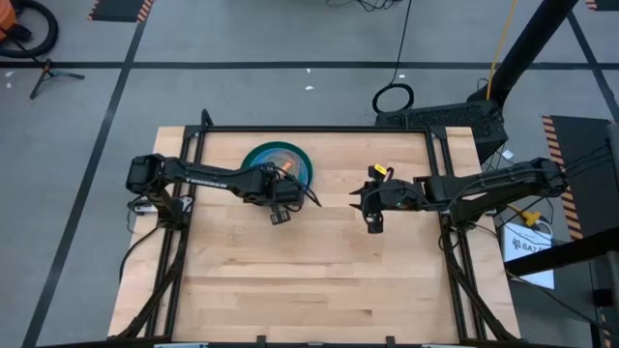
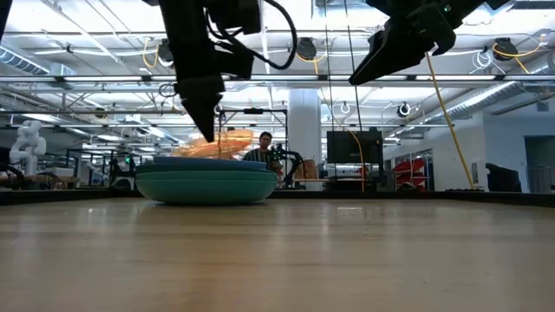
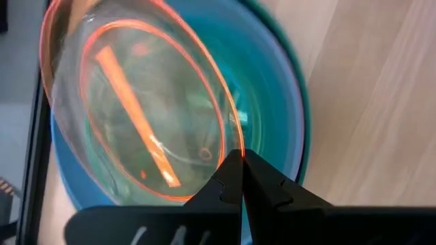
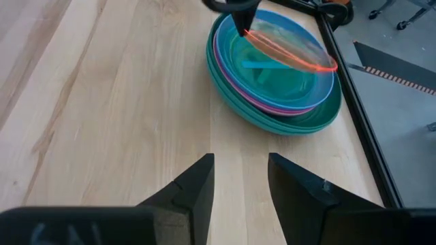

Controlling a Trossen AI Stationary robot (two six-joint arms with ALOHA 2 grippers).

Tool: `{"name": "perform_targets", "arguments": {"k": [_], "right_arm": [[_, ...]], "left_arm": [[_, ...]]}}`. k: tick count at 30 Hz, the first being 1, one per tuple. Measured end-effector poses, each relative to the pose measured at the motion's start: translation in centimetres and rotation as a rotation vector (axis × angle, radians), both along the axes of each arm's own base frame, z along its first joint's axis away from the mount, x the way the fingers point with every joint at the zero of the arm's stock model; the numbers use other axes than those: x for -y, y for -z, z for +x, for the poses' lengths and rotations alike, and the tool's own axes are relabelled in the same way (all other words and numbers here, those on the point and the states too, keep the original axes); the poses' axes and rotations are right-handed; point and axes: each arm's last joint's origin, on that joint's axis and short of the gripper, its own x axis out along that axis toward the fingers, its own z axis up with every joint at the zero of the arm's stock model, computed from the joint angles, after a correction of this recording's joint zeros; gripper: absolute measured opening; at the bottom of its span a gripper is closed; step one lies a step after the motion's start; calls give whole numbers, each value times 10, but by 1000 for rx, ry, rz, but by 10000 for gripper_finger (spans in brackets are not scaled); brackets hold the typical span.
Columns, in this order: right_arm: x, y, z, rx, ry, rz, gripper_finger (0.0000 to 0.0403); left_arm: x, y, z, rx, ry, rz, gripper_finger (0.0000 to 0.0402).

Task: Stack plastic plates
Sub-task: Stack the small orange plate on top of the small blue plate

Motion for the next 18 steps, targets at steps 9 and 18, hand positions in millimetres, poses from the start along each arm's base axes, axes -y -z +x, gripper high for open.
{"name": "perform_targets", "arguments": {"k": [9, 18], "right_arm": [[0, 0, 0, -4, 0, 0, 132], [0, 0, 0, -4, 1, 1, 132]], "left_arm": [[-2, 4, 3, 0, -10, -1, 5], [-2, 4, 3, 10, -28, -4, 24]]}}
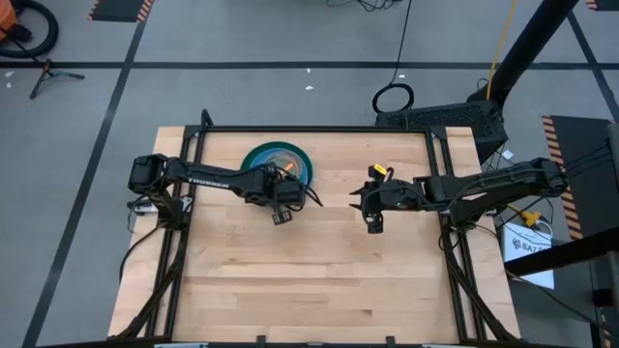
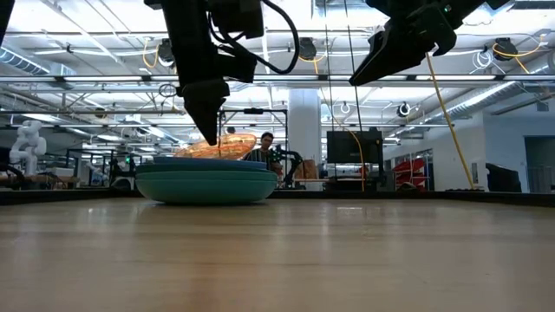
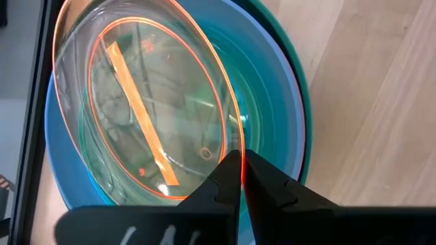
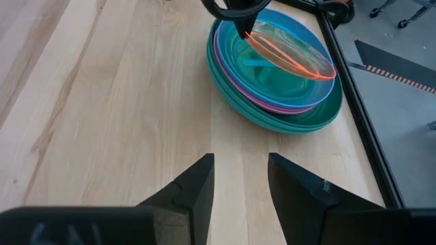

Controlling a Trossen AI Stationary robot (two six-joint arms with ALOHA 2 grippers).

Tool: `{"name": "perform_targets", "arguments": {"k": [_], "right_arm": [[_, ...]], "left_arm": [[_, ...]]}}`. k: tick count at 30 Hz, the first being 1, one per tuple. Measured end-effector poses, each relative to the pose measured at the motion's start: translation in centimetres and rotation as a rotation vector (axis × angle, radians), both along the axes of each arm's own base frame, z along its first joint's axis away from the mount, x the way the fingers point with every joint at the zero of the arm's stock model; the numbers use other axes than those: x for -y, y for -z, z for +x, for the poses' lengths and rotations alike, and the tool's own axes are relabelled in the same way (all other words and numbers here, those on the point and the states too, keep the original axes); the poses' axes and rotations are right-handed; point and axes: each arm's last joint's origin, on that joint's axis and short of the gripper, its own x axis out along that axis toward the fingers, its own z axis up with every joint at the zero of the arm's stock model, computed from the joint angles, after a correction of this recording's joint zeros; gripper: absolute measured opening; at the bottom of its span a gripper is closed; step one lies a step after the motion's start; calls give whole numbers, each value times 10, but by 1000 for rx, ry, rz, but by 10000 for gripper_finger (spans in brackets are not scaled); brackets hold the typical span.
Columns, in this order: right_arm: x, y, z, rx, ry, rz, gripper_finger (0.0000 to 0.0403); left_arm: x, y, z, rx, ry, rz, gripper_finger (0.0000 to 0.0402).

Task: Stack plastic plates
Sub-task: Stack the small orange plate on top of the small blue plate

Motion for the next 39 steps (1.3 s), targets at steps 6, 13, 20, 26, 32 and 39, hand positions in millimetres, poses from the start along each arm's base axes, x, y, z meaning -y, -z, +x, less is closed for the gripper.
{"name": "perform_targets", "arguments": {"k": [6, 13, 20, 26, 32, 39], "right_arm": [[0, 0, 0, 0, 0, 0, 132], [0, 0, 0, 0, 0, 0, 132], [0, 0, 0, 0, 0, 0, 132], [0, 0, 0, 0, 0, 0, 132], [0, 0, 0, 0, 0, 0, 132], [0, 0, 0, 0, 0, 0, 132]], "left_arm": [[2, 0, 0, 4, -1, -5, 25], [3, 0, 0, 5, 3, -24, 26], [3, 0, 0, 5, 1, -26, 27], [3, 0, 0, 13, -18, -31, 27], [3, 0, 0, 15, -22, -31, 27], [3, 0, 0, 18, -29, -56, 27]]}}
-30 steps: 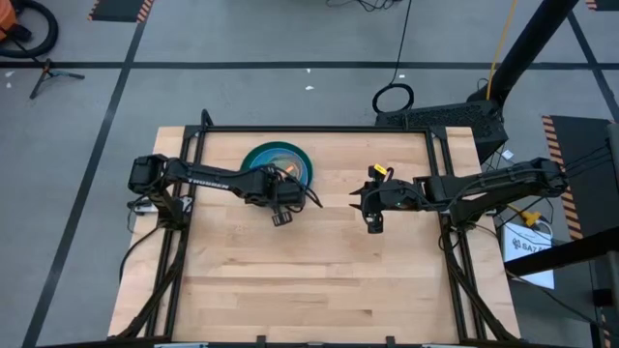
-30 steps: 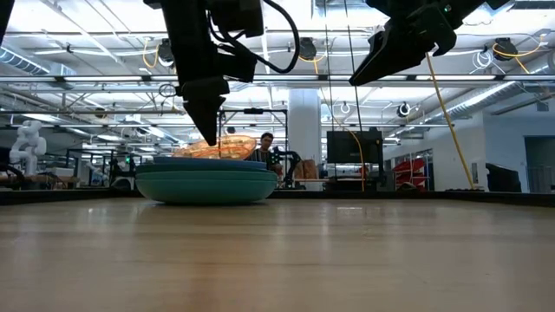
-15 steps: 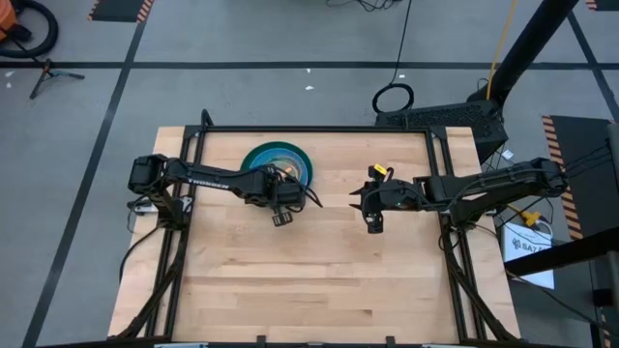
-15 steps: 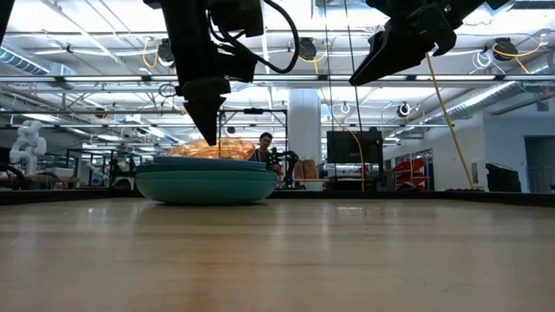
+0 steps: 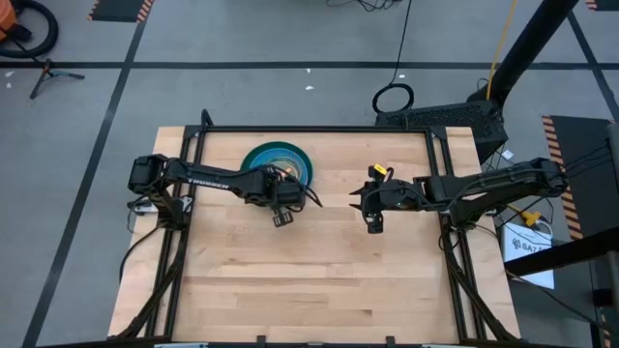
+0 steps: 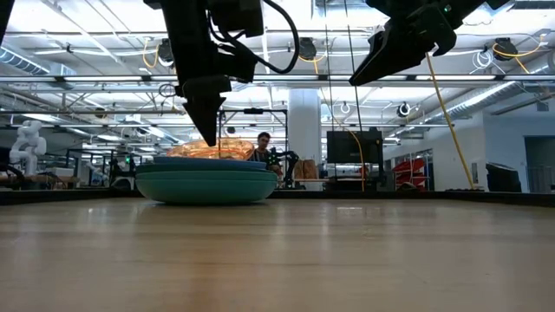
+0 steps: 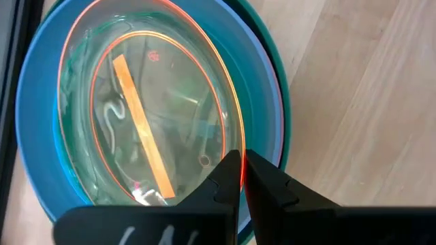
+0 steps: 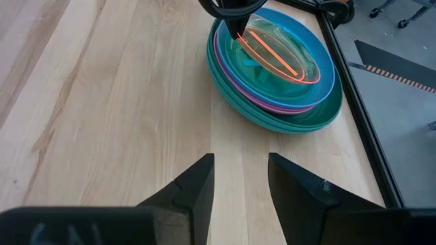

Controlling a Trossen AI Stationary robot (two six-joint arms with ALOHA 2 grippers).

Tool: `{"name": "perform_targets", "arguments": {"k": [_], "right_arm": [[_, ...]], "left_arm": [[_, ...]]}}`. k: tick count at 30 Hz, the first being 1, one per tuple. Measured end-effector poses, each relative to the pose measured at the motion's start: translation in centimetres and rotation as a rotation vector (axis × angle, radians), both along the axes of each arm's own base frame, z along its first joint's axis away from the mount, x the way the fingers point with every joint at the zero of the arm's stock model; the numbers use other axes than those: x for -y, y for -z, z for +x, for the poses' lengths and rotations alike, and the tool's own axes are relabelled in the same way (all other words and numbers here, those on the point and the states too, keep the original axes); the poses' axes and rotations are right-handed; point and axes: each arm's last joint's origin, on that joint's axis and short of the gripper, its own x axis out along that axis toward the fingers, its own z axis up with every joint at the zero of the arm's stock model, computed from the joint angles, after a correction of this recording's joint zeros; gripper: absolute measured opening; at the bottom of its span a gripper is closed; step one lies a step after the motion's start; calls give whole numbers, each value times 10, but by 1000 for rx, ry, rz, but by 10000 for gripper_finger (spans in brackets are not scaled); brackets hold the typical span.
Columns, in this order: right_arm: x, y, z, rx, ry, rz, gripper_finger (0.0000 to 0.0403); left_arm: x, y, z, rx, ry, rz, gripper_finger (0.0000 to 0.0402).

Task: Stack plastic plates
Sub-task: Stack the small orange plate on top of the small blue plate

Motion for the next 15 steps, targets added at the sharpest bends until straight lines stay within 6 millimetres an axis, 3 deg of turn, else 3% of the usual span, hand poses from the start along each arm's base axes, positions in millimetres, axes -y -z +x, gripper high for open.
{"name": "perform_targets", "arguments": {"k": [15], "right_arm": [[0, 0, 0, -1, 0, 0, 132]], "left_arm": [[-2, 0, 1, 10, 4, -22, 26]]}}
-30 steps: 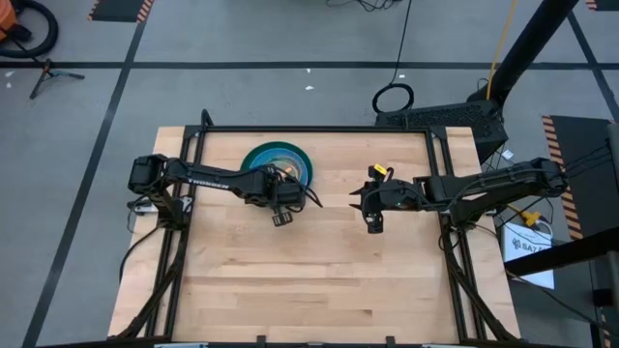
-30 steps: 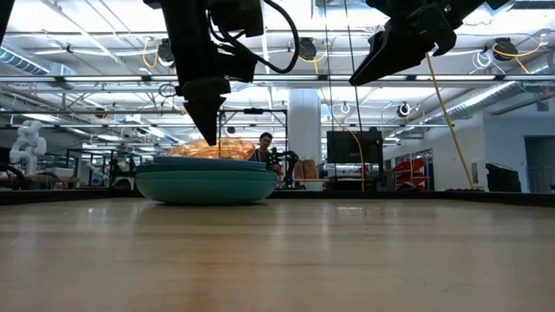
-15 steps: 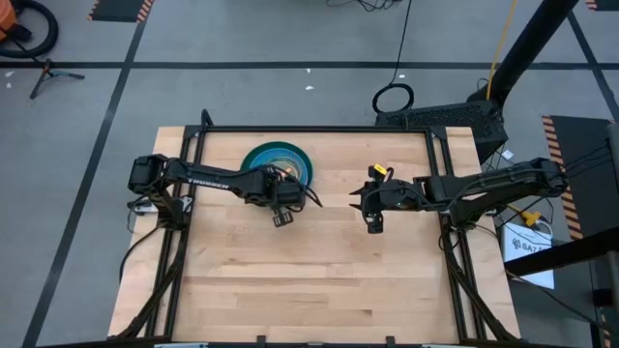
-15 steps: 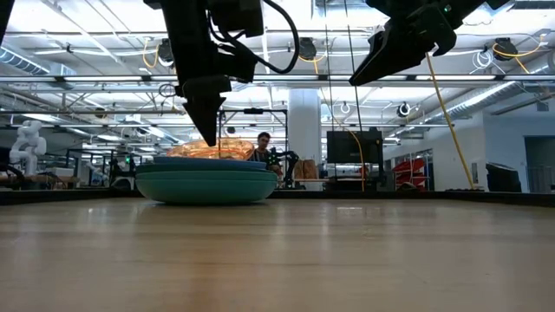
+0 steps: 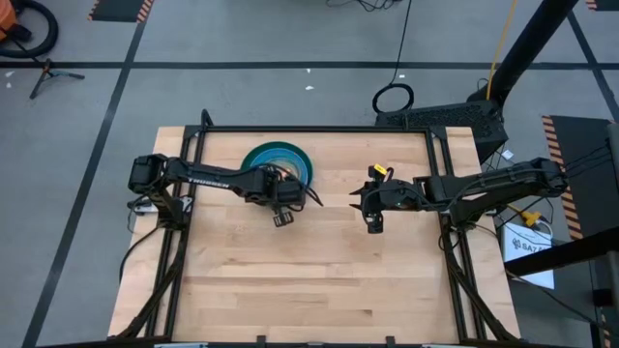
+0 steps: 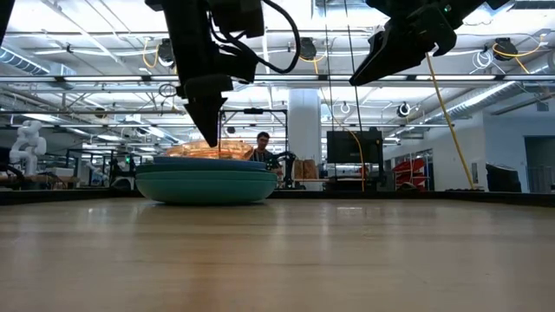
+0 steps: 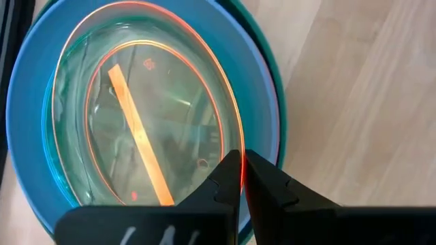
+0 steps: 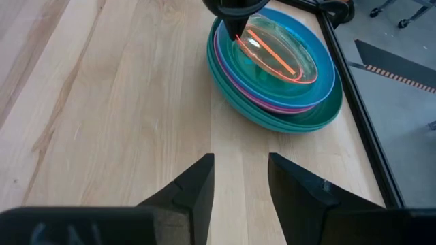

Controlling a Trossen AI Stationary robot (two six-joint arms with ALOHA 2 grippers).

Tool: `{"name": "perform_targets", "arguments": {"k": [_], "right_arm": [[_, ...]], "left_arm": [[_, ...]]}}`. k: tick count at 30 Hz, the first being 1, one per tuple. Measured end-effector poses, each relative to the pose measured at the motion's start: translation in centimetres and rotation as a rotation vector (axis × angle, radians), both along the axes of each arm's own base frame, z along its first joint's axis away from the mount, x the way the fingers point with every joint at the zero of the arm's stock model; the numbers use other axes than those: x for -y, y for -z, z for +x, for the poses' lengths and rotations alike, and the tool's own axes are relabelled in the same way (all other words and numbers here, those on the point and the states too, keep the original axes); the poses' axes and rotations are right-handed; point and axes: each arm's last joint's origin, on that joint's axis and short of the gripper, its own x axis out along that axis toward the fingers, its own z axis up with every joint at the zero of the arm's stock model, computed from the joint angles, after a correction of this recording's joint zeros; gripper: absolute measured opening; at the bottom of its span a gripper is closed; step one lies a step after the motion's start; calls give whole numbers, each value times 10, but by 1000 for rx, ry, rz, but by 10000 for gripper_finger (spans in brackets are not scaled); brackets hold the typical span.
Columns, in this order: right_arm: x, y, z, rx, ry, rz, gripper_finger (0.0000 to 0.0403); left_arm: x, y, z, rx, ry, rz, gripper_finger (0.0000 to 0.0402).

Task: Stack plastic plates
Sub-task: Stack the small orange plate on top of the small blue plate, then return to Home Position

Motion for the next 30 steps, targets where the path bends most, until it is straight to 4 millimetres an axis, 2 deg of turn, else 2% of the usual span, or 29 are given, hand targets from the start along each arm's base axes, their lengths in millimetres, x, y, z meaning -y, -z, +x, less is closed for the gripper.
{"name": "perform_targets", "arguments": {"k": [5, 13, 18, 25, 30], "right_arm": [[0, 0, 0, -1, 0, 0, 132], [0, 0, 0, -1, 0, 0, 132], [0, 0, 0, -3, -3, -2, 132], [1, 8, -7, -9, -35, -40, 132], [2, 9, -19, 47, -47, -54, 132]], "left_arm": [[0, 0, 0, -1, -4, -3, 36], [-1, 0, 0, -5, 0, 25, 119], [-1, -1, -1, -9, 15, 48, 140], [28, -19, -10, 18, 150, 142, 140], [48, -33, -30, 79, 219, 172, 140]]}}
